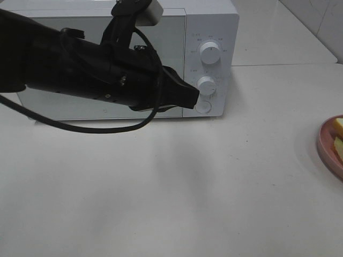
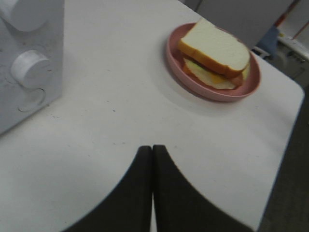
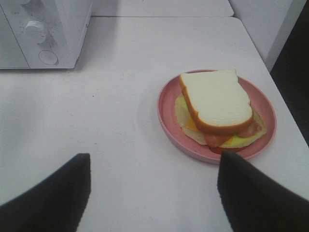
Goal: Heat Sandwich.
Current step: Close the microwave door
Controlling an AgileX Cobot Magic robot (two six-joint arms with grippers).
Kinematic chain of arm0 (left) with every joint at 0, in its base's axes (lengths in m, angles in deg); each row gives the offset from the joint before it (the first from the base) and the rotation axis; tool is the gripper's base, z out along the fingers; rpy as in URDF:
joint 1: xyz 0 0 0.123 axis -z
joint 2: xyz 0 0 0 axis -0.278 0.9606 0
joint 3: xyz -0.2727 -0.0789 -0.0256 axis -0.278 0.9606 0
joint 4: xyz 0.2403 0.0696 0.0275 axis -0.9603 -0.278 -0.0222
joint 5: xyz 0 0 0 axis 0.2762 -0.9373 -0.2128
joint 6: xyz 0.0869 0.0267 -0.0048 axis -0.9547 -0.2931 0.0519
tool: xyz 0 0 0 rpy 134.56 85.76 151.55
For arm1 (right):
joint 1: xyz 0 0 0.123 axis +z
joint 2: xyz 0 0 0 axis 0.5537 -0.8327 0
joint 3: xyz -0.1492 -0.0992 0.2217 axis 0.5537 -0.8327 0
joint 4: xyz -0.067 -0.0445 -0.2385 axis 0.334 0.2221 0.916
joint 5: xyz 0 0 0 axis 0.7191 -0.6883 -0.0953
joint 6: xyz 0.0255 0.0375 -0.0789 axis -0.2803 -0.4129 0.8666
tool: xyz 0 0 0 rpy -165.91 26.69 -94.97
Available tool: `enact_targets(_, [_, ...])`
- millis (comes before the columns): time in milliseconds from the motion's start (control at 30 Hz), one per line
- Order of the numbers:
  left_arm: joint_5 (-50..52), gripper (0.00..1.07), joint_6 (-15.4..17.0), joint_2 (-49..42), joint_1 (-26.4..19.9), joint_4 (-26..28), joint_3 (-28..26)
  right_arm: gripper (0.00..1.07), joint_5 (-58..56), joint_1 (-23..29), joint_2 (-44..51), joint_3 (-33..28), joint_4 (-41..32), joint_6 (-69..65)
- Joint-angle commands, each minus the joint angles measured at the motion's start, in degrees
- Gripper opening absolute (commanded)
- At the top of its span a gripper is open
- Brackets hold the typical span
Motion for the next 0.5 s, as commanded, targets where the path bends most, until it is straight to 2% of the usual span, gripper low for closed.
enact_targets(33, [-6.76,0.0,14.67,-1.66,-2.58,-17.36,-0.23,0.71,0.63,0.11,1.38,-0.06,-0.06,-0.23])
enact_targets(67, [-7.51,0.0,19.31,-2.23,-2.98,-22.8,-0.23,0.71,0.63,0.11,1.38,-0.06,-0.06,-0.23])
enact_targets(100, [-7.51,0.0,19.31,-2.23,-2.98,-22.8,-0.23,0.71,0.63,0.11,1.38,-0.06,-0.06,-0.23])
enact_targets(133, [-8.82,0.0,27.85,-3.67,-3.84,-32.31,-0.23,0.71,0.63,0.11,1.38,-0.06,-0.06,-0.23])
enact_targets(233, [-11.06,0.0,41.2,-5.79,-4.64,-44.35,-0.23,0.71,0.63,0.11,1.38,-0.06,-0.06,-0.23])
enact_targets(267, [-11.06,0.0,41.2,-5.79,-4.64,-44.35,-0.23,0.71,0.63,0.11,1.38,-0.06,-0.06,-0.23])
enact_targets(300, [-12.78,0.0,47.38,-7.33,-4.87,-51.22,-0.23,0.71,0.63,0.11,1.38,-0.06,-0.06,-0.23])
enact_targets(367, [-15.07,0.07,52.25,-8.94,-5.73,-55.63,-0.23,0.71,0.63,0.11,1.38,-0.06,-0.11,-0.23])
enact_targets(400, [-16.39,0.13,54.09,-9.85,-6.13,-57.01,-0.23,0.71,0.63,0.11,1.38,-0.06,-0.17,-0.23])
enact_targets(433, [-16.39,0.13,54.09,-9.85,-6.13,-57.01,-0.23,0.71,0.63,0.11,1.38,-0.06,-0.17,-0.23])
enact_targets(467, [-19.37,0.31,57.87,-11.69,-7.91,-59.93,-0.23,0.71,0.63,0.11,1.38,-0.06,-0.17,-0.23])
enact_targets(500, [-20.57,0.39,59.3,-12.49,-8.71,-60.96,-0.17,0.71,0.63,0.11,1.38,-0.06,-0.17,-0.23])
